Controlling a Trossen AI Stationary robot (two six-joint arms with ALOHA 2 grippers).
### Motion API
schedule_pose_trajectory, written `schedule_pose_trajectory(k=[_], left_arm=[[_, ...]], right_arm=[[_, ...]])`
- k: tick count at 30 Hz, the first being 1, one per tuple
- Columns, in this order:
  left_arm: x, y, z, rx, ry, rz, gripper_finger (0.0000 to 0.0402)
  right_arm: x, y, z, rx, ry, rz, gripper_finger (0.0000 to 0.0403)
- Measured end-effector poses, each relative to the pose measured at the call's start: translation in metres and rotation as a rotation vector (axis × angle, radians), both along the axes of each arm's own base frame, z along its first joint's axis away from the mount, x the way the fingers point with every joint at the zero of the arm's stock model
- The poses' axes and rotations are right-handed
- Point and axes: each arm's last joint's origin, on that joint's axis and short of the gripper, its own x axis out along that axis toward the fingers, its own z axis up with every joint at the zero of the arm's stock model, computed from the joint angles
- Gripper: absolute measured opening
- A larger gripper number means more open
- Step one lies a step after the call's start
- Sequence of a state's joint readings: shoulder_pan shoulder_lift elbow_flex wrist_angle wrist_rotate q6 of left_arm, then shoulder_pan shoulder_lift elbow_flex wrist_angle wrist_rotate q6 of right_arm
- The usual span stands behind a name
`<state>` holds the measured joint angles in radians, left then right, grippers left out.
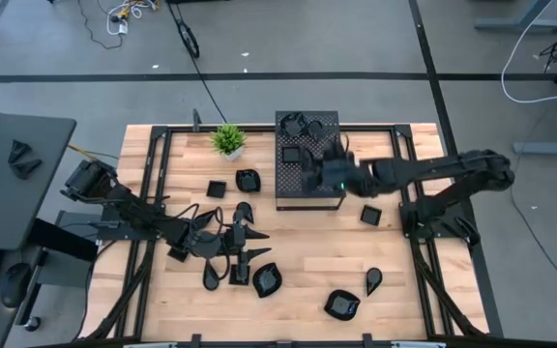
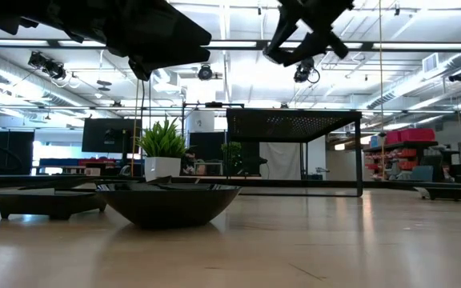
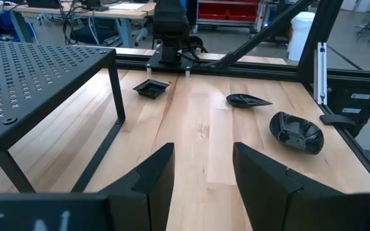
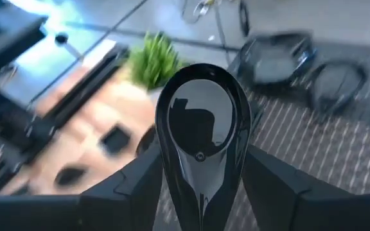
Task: Pick & Place Mini shaped plates
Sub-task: Stack the drop shaped plate on top of the drop shaped plates on the shelf
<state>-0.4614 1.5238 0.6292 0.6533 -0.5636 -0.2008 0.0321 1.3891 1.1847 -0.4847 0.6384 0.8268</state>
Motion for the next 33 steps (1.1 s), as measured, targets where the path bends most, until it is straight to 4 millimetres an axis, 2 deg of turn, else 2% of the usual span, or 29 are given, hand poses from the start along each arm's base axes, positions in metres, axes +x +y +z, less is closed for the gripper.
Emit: schedule_pose_trajectory(k=[5, 17, 24, 33], left_arm=[[0.000, 0.000, 0.000, 0.001, 0.000, 0.000, 0.0165], [0.000, 0.000, 0.000, 0.002, 0.000, 0.000, 0.0165], [0.000, 0.000, 0.000, 0.000, -0.002, 0.011, 0.0165], [0.000, 0.001, 0.000, -0.001, -0.003, 0.019, 0.0165]], right_arm=[[-0.001, -0.037, 0.002, -0.011, -0.015, -0.107, 0.0204], [-0.001, -0.103, -0.024, 0.068, 0.071, -0.249, 0.0204], [0.002, -0.128, -0.042, 0.098, 0.110, -0.305, 0.0204], [0.001, -0.146, -0.053, 0.158, 0.113, -0.328, 0.0204]])
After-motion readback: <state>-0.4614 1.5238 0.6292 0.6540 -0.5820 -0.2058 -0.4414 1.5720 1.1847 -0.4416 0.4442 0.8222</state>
